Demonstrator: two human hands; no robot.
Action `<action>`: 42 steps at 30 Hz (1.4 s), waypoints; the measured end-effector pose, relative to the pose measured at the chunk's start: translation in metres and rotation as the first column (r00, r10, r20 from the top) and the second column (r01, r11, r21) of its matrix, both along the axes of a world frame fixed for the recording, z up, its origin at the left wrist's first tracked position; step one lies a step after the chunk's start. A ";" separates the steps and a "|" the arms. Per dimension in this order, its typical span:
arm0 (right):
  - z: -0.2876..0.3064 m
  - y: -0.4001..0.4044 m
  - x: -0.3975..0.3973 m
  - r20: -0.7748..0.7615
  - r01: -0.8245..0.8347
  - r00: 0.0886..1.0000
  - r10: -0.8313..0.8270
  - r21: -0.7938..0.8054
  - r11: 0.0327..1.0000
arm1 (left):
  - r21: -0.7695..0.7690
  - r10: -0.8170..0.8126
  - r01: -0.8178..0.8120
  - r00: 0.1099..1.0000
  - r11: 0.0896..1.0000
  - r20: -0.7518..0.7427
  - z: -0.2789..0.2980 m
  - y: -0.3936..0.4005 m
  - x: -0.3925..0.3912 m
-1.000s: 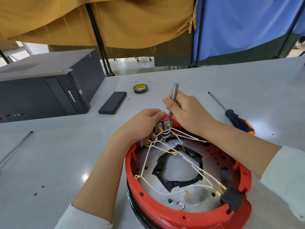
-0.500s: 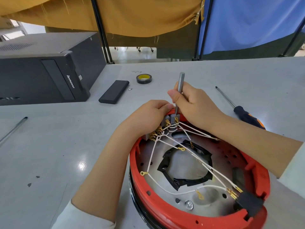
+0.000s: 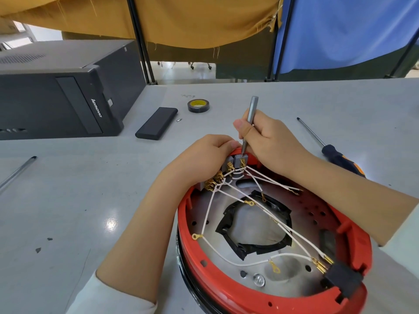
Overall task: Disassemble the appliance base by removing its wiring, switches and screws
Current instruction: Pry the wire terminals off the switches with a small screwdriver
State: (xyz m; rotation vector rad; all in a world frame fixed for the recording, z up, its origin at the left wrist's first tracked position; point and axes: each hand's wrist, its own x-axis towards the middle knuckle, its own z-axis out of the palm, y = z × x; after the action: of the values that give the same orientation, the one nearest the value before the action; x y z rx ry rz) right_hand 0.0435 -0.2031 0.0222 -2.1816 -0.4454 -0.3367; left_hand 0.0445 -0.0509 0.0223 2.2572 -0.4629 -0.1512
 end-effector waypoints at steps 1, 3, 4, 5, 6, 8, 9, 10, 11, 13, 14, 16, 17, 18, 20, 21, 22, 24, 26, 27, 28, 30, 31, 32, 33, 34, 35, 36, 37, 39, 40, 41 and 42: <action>0.000 0.000 0.001 -0.026 0.010 1.000 -0.011 -0.008 1.000 | 0.003 -0.001 0.001 1.000 1.000 -0.002 0.000 0.000 0.000; 0.002 0.001 0.004 -0.064 0.036 0.997 -0.037 -0.020 0.999 | 0.010 -0.002 0.002 1.000 1.000 -0.003 0.001 0.000 -0.001; 0.003 0.002 0.006 -0.075 0.048 0.996 -0.051 -0.034 0.998 | 0.007 -0.002 0.002 1.000 1.000 -0.006 0.002 0.000 -0.001; 0.006 0.003 0.007 -0.091 0.056 0.994 -0.060 -0.050 0.997 | 0.004 -0.002 0.002 1.000 1.000 -0.014 0.002 0.000 -0.001; 0.008 0.004 0.009 -0.115 0.055 0.991 -0.062 -0.061 0.997 | 0.004 -0.001 0.001 1.000 1.000 -0.023 0.003 -0.001 -0.002; 0.012 0.007 0.013 -0.176 0.037 0.983 -0.047 -0.061 0.997 | 0.007 0.005 -0.005 0.999 1.000 -0.037 0.003 -0.001 -0.003; 0.013 0.008 0.015 -0.190 0.033 0.981 -0.047 -0.075 0.997 | 0.008 0.011 -0.011 0.999 1.000 -0.040 0.004 -0.001 -0.003; 0.013 0.008 0.015 -0.180 0.039 0.982 -0.057 -0.101 0.994 | 0.009 0.016 -0.016 0.999 1.000 -0.043 0.004 -0.002 -0.003; 0.012 0.008 0.014 -0.157 0.050 0.985 -0.068 -0.116 0.992 | 0.010 0.018 -0.018 0.999 1.000 -0.043 0.004 -0.001 -0.003; 0.009 0.005 0.009 -0.123 0.042 0.991 -0.048 -0.051 0.998 | 0.004 0.019 -0.019 0.999 1.000 -0.038 0.004 -0.001 -0.003; 0.007 0.003 0.006 -0.117 0.025 0.993 -0.025 0.002 1.000 | 0.001 0.019 -0.019 0.999 1.000 -0.035 0.004 -0.001 -0.003; 0.007 0.001 0.003 -0.105 -0.002 0.994 0.007 0.049 0.999 | -0.005 0.018 -0.018 0.999 1.000 -0.035 0.004 -0.001 -0.003; 0.007 0.001 0.003 -0.101 -0.004 0.995 0.009 0.043 0.999 | -0.006 0.018 -0.018 0.999 1.000 -0.039 0.004 -0.001 -0.004; 0.007 0.002 0.003 -0.094 -0.005 0.996 0.007 0.030 1.000 | -0.006 0.019 -0.019 0.999 1.000 -0.044 0.004 -0.001 -0.004; 0.006 0.003 0.004 -0.079 0.001 0.997 0.000 0.010 1.000 | -0.010 0.019 -0.020 0.999 1.000 -0.050 0.004 -0.001 -0.004; 0.006 0.003 0.003 -0.073 0.004 0.997 -0.004 0.001 1.000 | -0.011 0.019 -0.019 0.999 1.000 -0.048 0.003 -0.001 -0.004; 0.005 0.004 0.003 -0.066 0.009 0.998 -0.011 -0.027 1.000 | -0.011 0.020 -0.020 0.999 1.000 -0.041 0.002 -0.001 -0.002; 0.005 0.007 0.002 -0.029 0.046 0.998 -0.053 -0.201 0.979 | -0.015 0.028 -0.028 0.999 0.999 -0.019 0.000 0.000 0.000; 0.005 0.010 0.003 0.012 0.096 0.995 -0.097 -0.328 0.940 | -0.024 0.033 -0.033 0.999 0.999 -0.009 -0.001 0.000 0.002; 0.005 0.010 0.004 0.000 0.096 0.995 -0.101 -0.318 0.943 | -0.027 0.029 -0.029 1.000 0.999 -0.007 -0.001 0.000 0.002; 0.006 0.008 0.004 -0.036 0.076 0.996 -0.087 -0.247 0.966 | -0.029 0.024 -0.025 1.000 0.999 -0.008 -0.001 0.000 0.002; 0.007 0.003 0.003 -0.099 0.039 0.994 -0.040 -0.008 0.999 | -0.028 0.020 -0.020 1.000 0.999 -0.011 -0.001 0.001 0.002; 0.007 0.001 0.003 -0.102 0.036 0.994 -0.029 0.065 0.997 | -0.025 0.018 -0.018 1.000 1.000 -0.006 -0.001 0.002 0.002; 0.006 0.000 0.003 -0.088 0.033 0.996 -0.026 0.076 0.997 | -0.021 0.016 -0.016 1.000 1.000 -0.001 -0.001 0.002 0.001; 0.005 0.000 0.004 -0.067 0.028 0.997 -0.024 0.050 0.998 | -0.015 0.014 -0.014 1.000 1.000 0.002 -0.001 0.002 0.001; 0.004 0.001 0.003 -0.048 0.021 0.999 -0.020 0.019 1.000 | -0.011 0.011 -0.011 1.000 1.000 0.003 -0.001 0.002 0.001; 0.003 0.001 0.003 -0.034 0.016 0.999 -0.016 0.003 1.000 | -0.011 0.008 -0.008 1.000 1.000 0.002 -0.001 0.001 0.001; 0.002 0.002 0.003 -0.023 0.010 1.000 -0.010 0.004 1.000 | -0.013 0.008 -0.008 1.000 1.000 0.000 -0.001 0.001 0.001; 0.002 0.002 0.002 -0.012 0.006 1.000 -0.005 0.006 1.000 | -0.015 0.008 -0.008 1.000 1.000 -0.002 -0.001 0.001 0.001; 0.002 0.001 0.001 0.020 -0.004 1.000 0.004 -0.002 1.000 | -0.014 0.009 -0.009 1.000 1.000 -0.003 0.000 0.001 0.001; 0.002 0.001 0.000 0.040 -0.008 0.999 0.009 -0.006 1.000 | -0.015 0.010 -0.010 1.000 1.000 -0.004 0.000 0.001 0.001; 0.001 0.002 0.000 0.063 -0.011 0.998 0.012 -0.010 1.000 | -0.017 0.010 -0.010 1.000 1.000 -0.003 -0.001 0.001 0.001; 0.001 0.002 -0.001 0.085 -0.014 0.996 0.015 -0.015 1.000 | -0.019 0.010 -0.010 1.000 1.000 -0.001 -0.001 0.001 0.001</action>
State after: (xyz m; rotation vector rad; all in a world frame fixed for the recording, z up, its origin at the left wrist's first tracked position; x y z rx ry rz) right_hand 0.0423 -0.2006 0.0236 -2.1833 -0.5119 -0.4213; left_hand 0.0458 -0.0503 0.0212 2.2405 -0.4505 -0.1421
